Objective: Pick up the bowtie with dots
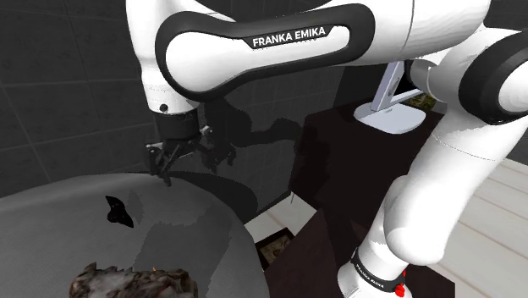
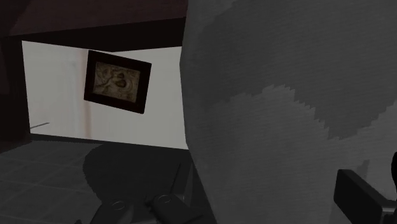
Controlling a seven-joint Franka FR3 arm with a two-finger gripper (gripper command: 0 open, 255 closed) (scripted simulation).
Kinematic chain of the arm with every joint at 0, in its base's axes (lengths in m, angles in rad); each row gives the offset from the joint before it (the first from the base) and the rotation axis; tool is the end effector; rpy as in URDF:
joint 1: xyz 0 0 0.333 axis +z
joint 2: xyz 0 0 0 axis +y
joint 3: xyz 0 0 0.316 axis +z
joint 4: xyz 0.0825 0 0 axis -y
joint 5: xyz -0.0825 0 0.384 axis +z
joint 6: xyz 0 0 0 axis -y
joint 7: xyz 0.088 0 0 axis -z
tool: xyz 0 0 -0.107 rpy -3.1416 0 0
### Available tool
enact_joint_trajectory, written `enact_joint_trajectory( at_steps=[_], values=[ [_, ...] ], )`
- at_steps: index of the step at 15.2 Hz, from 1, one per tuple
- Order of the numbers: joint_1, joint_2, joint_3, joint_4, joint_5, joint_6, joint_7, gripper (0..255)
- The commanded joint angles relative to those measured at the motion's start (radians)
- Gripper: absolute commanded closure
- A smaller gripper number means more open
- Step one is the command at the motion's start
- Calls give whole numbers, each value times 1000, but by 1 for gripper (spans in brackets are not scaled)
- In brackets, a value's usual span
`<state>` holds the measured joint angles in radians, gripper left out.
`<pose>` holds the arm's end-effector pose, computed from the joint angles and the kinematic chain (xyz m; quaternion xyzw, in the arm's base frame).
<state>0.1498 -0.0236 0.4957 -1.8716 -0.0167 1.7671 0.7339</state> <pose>0.4363 0.3291 0.5098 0.9981 -0.0425 -0.0236 0.0372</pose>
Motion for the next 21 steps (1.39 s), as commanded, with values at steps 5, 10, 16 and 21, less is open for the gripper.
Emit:
enact_joint_trajectory(
  at_steps=[5, 10, 16, 21],
  values=[
    [78, 251, 46, 232, -115, -19, 150, 0],
    [192, 477, 43, 493, -215, -84, 245, 0],
    [203, 510, 36, 469, -229, -30, 258, 0],
    [200, 512, 34, 439, -231, 1, 262, 255]
  ],
)
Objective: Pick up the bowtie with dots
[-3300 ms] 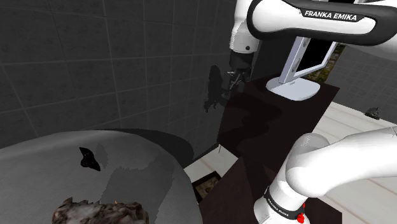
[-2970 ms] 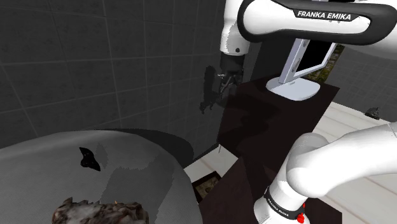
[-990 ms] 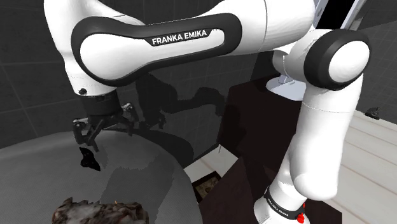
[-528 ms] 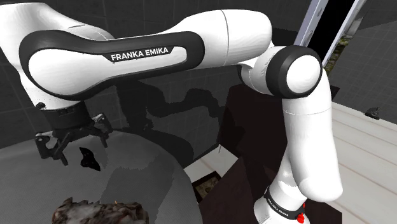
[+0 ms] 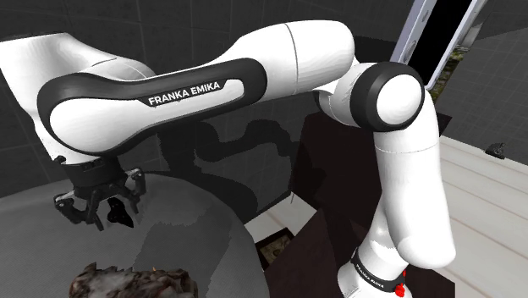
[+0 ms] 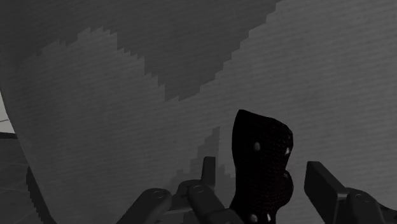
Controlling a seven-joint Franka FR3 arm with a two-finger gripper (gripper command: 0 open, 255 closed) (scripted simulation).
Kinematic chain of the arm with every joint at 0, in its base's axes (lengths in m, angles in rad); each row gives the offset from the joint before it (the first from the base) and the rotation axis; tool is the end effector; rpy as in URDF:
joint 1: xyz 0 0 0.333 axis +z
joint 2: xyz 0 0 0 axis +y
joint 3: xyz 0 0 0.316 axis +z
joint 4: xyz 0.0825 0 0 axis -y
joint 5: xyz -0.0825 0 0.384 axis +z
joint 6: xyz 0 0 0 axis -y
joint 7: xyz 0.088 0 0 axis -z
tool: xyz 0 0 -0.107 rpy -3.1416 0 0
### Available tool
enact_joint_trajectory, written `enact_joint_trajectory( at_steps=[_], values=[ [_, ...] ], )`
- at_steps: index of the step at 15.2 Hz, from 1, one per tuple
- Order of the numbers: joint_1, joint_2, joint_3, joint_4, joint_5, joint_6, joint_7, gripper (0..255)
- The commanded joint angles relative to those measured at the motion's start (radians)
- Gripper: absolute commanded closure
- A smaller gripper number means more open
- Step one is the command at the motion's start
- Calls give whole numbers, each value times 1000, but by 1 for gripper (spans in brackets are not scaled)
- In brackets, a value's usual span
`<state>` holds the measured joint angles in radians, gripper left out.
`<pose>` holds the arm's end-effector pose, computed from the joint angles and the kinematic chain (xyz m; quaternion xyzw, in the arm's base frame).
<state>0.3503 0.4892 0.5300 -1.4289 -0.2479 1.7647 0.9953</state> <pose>0.4926 0.4664 0.4349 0.9979 -0.0488 -0.0260 0.0345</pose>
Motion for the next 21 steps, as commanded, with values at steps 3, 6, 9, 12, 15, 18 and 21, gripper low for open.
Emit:
enact_joint_trajectory(
  at_steps=[3, 6, 9, 12, 15, 18, 21],
  values=[
    [-2, -3, 0, -6, 1, 4, 0, 255],
    [-1, -2, 0, -4, 0, 3, 0, 255],
    [-1, 2, -1, -2, -1, 4, 0, 255],
    [3, -3, 2, 31, 3, -33, -4, 255],
    [7, -6, 4, 68, 5, -72, -7, 255],
    [13, -7, 5, 109, 7, -112, -10, 255],
    [20, -4, 6, 154, 6, -154, -13, 255]
  ],
)
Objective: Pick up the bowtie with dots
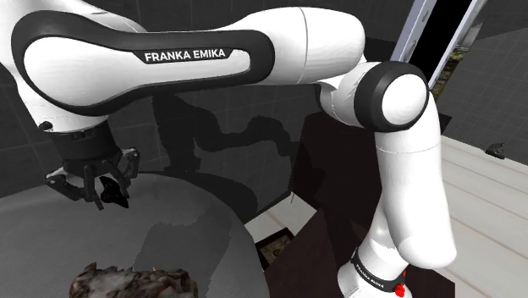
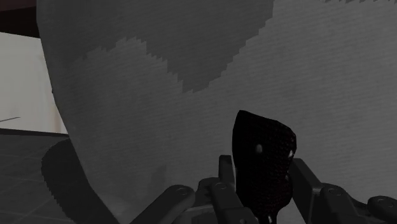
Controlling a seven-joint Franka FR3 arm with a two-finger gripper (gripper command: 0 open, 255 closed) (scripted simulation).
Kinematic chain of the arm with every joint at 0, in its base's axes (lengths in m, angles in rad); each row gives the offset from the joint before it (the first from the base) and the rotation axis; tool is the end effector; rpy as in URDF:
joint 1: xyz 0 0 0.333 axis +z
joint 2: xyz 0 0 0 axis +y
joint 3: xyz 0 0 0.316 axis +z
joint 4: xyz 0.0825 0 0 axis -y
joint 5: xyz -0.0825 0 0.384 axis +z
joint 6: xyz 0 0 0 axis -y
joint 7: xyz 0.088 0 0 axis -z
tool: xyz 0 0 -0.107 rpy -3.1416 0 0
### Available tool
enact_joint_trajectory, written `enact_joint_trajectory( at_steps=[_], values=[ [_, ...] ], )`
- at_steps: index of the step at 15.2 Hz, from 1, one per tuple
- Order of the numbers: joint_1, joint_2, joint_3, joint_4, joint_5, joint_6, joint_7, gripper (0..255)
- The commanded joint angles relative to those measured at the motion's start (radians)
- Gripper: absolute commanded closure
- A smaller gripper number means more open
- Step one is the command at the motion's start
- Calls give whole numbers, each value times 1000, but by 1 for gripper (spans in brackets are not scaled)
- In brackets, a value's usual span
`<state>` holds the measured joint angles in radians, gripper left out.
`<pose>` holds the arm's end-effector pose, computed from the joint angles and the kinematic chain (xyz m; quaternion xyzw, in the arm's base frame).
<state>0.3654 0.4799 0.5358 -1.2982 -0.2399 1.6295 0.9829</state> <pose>0.4927 0.4655 0.4906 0.9979 -0.0488 -0.0256 0.0341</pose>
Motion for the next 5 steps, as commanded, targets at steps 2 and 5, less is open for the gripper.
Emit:
enact_joint_trajectory(
  at_steps=[2, 5],
  values=[
    [11, 8, 0, 55, -3, -47, -2, 255],
    [15, 11, 0, 75, -4, -64, -3, 255]
  ],
)
